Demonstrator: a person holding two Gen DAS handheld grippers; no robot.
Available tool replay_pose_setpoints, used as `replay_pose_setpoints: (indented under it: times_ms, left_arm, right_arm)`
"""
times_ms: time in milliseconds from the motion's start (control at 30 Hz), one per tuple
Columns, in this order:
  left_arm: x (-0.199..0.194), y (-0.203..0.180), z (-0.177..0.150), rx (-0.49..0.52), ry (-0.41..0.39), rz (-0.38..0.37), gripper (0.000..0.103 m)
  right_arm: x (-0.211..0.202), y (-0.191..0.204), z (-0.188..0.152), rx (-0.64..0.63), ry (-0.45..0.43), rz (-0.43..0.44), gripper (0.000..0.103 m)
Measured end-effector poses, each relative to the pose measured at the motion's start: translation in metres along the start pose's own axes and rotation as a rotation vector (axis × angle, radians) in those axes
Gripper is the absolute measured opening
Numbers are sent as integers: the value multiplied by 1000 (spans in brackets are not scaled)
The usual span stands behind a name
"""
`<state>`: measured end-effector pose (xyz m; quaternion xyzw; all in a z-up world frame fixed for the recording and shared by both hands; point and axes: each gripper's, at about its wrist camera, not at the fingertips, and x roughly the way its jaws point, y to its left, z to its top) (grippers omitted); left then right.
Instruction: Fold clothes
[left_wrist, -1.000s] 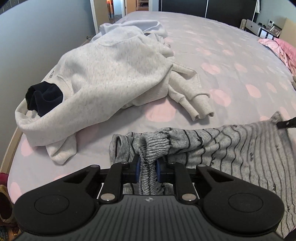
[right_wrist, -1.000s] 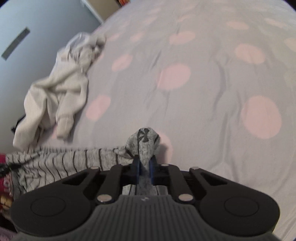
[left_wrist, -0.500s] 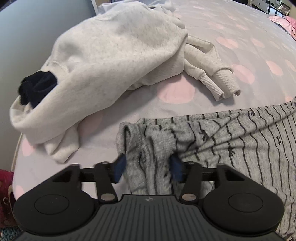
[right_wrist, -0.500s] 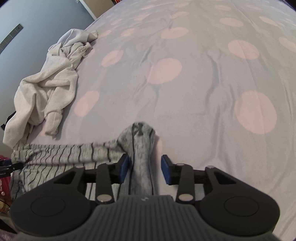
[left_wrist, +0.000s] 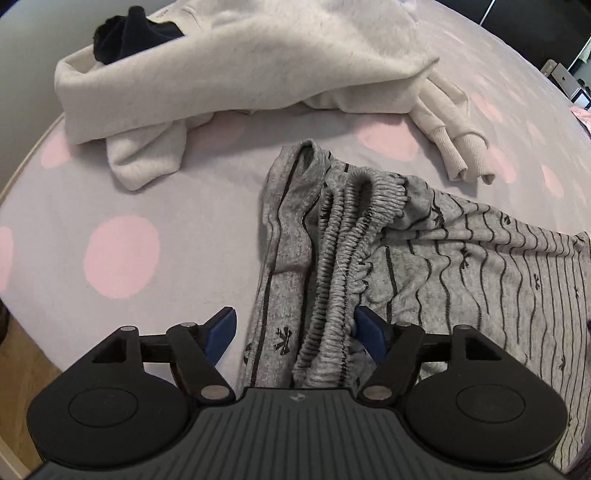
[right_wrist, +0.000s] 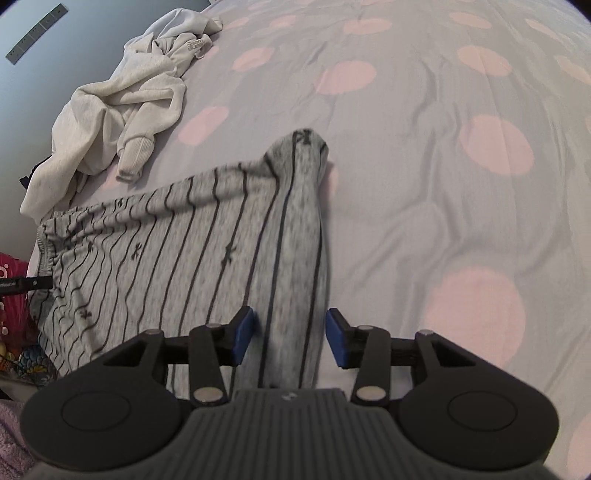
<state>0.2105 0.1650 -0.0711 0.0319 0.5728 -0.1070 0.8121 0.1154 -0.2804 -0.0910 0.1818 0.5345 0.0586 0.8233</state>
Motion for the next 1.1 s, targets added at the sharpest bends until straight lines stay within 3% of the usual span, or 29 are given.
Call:
replay_pose_setpoints:
  times_ms: [167, 367, 433, 533, 567, 600, 733, 933, 1100]
  left_arm:
    - [14, 11, -4, -74, 10, -38, 82]
    - [22, 11, -5, -102, 29, -55, 82]
    - [22, 7, -5, -90, 24, -56, 75]
    - [17, -1, -5, -45, 10, -67, 52]
    - [14, -4, -5, -25, 4, -75, 41]
    - [12, -8, -5, -4, -3, -83, 29]
    - [5, -26, -7, 89, -34, -28, 25]
    - [-13, -39, 0, 96, -51, -21, 23]
    - [-25, -82, 11, 160, -73, -82, 23]
  right_arm:
    - [-4, 4, -11, -35, 5, -24, 56]
    - [15, 1, -22, -3, 9, -57, 56]
    - [15, 3, -24, 14, -17, -63, 51]
    - [12, 9, -29, 37, -55, -61, 27]
    - [10, 12, -31, 42, -70, -58, 20]
    - [8, 14, -33, 48, -86, -56, 18]
    - [-6, 19, -39, 85, -157, -58, 16]
    - [-52, 19, -37, 107, -246, 2, 13]
    - [-96, 4, -49, 114, -298, -29, 13]
